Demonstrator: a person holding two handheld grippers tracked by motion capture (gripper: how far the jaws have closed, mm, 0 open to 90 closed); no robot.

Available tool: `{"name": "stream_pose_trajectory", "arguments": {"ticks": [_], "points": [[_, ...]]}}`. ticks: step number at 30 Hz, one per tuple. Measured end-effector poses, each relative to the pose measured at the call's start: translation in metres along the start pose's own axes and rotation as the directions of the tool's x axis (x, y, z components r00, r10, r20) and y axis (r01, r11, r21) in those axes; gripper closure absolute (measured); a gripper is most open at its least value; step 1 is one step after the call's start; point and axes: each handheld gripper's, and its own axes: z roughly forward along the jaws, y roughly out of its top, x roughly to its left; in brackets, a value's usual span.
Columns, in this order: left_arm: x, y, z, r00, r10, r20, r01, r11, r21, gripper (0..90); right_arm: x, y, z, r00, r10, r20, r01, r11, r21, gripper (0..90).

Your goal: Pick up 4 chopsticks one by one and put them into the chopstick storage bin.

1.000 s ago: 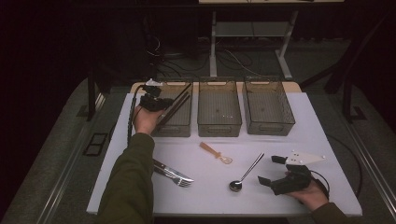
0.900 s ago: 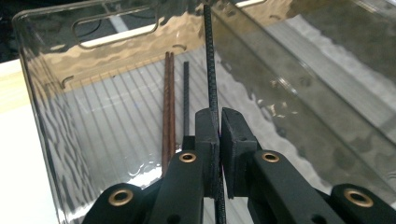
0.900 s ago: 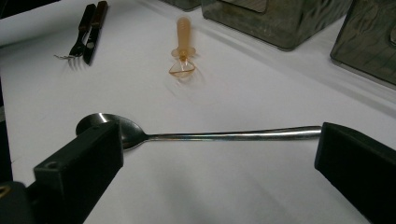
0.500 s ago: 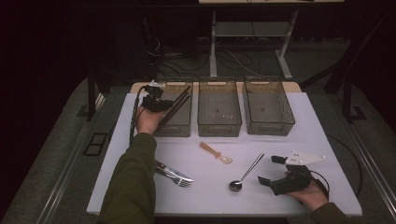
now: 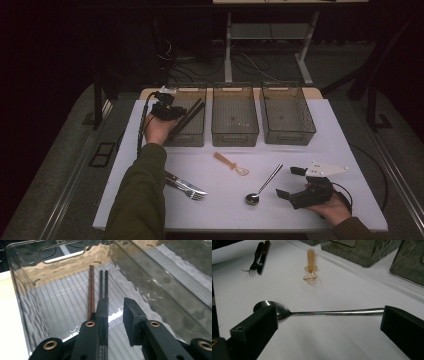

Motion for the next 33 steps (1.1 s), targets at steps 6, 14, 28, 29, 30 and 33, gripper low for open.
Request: {"name": "stream_pose_trajectory", "arguments": {"ticks": [6,14,28,29,30,33], "points": [[-0.01,0.0,-0.011,0.9983,0.022,0.053,-0.021,0.9993,-0.029,62.5,-0.001,0.0,0.001,1.0,0.007,0.001,-0.007,1.0,0.003,1.2],[-0.021,-0.013,-0.025,0.9897,0.05,0.134,-0.044,0.9978,-0.049,52.9,-0.002,0.0,0.001,1.0,0.01,0.002,-0.01,1.0,0.003,1.2],[-0.059,-0.046,-0.045,0.9736,0.133,0.185,-0.127,0.9909,-0.044,36.0,0.0,0.0,0.0,0.9999,0.012,0.006,-0.012,1.0,0.007,1.2],[-0.061,-0.047,-0.047,0.9743,0.134,0.181,-0.127,0.9906,-0.053,34.7,0.0,0.0,0.0,0.9999,0.011,0.006,-0.011,1.0,0.008,1.2],[-0.063,-0.048,-0.05,0.9729,0.136,0.187,-0.126,0.9899,-0.066,34.4,0.0,0.0,0.0,1.0,0.007,0.005,-0.007,1.0,0.008,1.2],[-0.07,-0.055,-0.054,0.9683,0.139,0.208,-0.126,0.9892,-0.074,31.9,0.001,-0.001,-0.001,1.0,0.001,0.005,-0.001,1.0,0.006,1.2]]}}
